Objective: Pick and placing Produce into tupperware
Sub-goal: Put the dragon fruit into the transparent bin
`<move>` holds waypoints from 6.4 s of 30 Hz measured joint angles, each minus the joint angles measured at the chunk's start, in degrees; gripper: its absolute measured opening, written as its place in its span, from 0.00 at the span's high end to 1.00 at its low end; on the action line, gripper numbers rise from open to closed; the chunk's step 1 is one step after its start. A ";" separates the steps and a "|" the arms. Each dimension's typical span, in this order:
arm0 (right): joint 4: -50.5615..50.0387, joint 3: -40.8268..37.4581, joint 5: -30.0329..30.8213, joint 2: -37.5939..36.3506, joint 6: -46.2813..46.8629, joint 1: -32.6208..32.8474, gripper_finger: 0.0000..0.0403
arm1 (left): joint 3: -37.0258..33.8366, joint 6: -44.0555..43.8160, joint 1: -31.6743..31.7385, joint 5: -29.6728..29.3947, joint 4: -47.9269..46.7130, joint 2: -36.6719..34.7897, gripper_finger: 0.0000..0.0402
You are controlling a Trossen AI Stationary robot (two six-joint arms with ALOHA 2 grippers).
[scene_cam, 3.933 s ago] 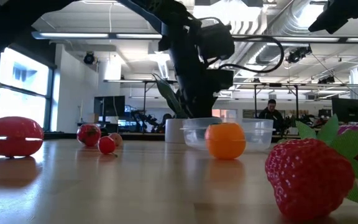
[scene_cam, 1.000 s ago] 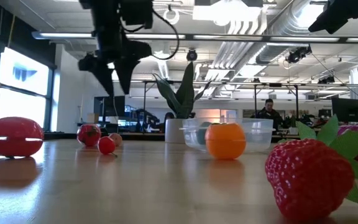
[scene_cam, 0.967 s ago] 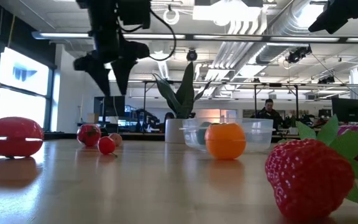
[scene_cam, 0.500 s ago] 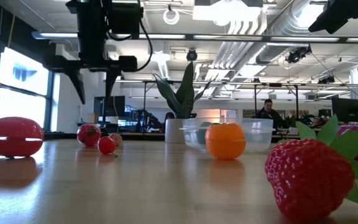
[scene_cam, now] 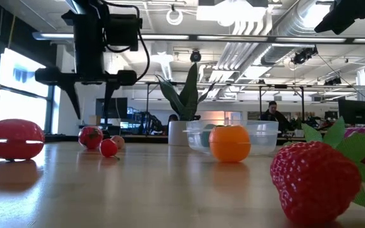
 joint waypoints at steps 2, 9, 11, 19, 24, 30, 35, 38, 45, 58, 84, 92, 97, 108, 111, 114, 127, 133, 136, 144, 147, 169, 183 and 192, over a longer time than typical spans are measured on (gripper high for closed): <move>0.00 0.00 0.01 0.00 -0.01 0.00 1.00 | -0.36 -0.44 0.00 -0.06 0.22 0.01 0.45; 0.00 0.00 0.01 -0.01 -0.01 0.00 1.00 | -0.94 -0.41 0.02 -2.08 0.21 0.01 0.45; 0.00 0.00 0.00 -0.01 -0.01 0.00 1.00 | -0.94 -0.41 0.02 -2.12 0.04 0.01 0.45; 0.00 0.00 -0.01 -0.01 -0.01 0.00 1.00 | -0.96 0.12 0.02 -2.41 0.98 3.82 0.45; 0.00 0.00 0.01 -0.01 0.00 0.00 1.00 | -0.96 1.22 0.07 -3.44 2.15 4.18 0.45; 0.00 0.00 0.01 0.01 -0.01 0.00 1.00 | -0.96 1.32 0.07 -3.50 1.74 4.27 0.42; 0.00 0.00 0.01 0.00 -0.01 0.00 1.00 | -0.90 3.06 0.07 -4.04 1.84 5.09 0.28; 0.00 0.00 0.01 -0.01 -0.01 0.00 1.00 | -0.96 3.05 0.07 -4.30 1.22 5.56 0.21; 0.00 0.00 0.00 -0.01 0.01 0.00 1.00 | -1.02 2.99 0.07 -5.05 1.69 6.72 0.14; 0.00 0.00 0.01 -0.01 -0.01 0.00 1.00 | -5.54 2.57 0.07 -4.80 8.19 7.20 0.14; 0.00 0.00 -0.01 -0.01 -0.01 0.00 1.00 | -6.99 -0.38 0.00 -3.39 10.34 7.15 0.46; 0.00 0.00 0.00 -0.01 -0.01 0.00 1.00 | -6.99 -0.23 0.00 -3.39 10.31 7.15 0.43; 0.00 0.00 0.01 0.00 0.00 0.00 1.00 | -6.99 -0.34 0.00 -3.41 10.27 7.15 0.48; 0.00 0.01 -0.01 -0.01 0.00 0.00 1.00 | -6.99 -0.35 0.00 -3.45 10.20 7.15 0.43; 0.00 0.00 -0.01 -0.01 -0.01 0.00 1.00 | -6.99 -0.44 0.00 -3.48 10.20 7.15 0.47; 0.00 0.00 0.00 0.00 -0.01 0.00 1.00 | -6.99 -0.92 0.00 -3.45 10.15 7.15 0.50; 0.00 0.02 -0.01 -0.01 -0.01 0.00 1.00 | -4.33 -0.31 -0.03 -4.86 7.29 4.86 0.50; 0.00 0.00 -0.01 0.01 0.01 0.00 1.00 | 1.03 2.93 -2.30 -7.00 4.86 1.04 0.47; 0.00 0.01 0.00 -0.01 -0.01 0.00 1.00 | 5.22 5.25 -3.59 -8.10 3.98 0.78 0.44; 0.00 0.00 -0.01 -0.01 -0.01 0.00 1.00 | 19.35 12.33 -7.45 -9.45 4.61 6.22 0.50; 0.00 0.00 -0.01 -0.01 -0.01 0.00 1.00 | 25.08 14.96 -8.19 -10.32 4.32 11.23 0.47; 0.00 0.02 0.01 0.00 -0.01 0.00 1.00 | 57.42 24.50 -13.21 -7.37 -2.29 43.60 0.45; 0.00 0.02 0.01 0.01 -0.01 0.00 1.00 | 57.35 24.22 -13.95 -5.55 -0.77 46.26 0.44; 0.00 0.02 0.01 0.01 0.01 0.00 1.00 | 57.35 23.80 -13.88 -5.64 -0.75 47.45 0.44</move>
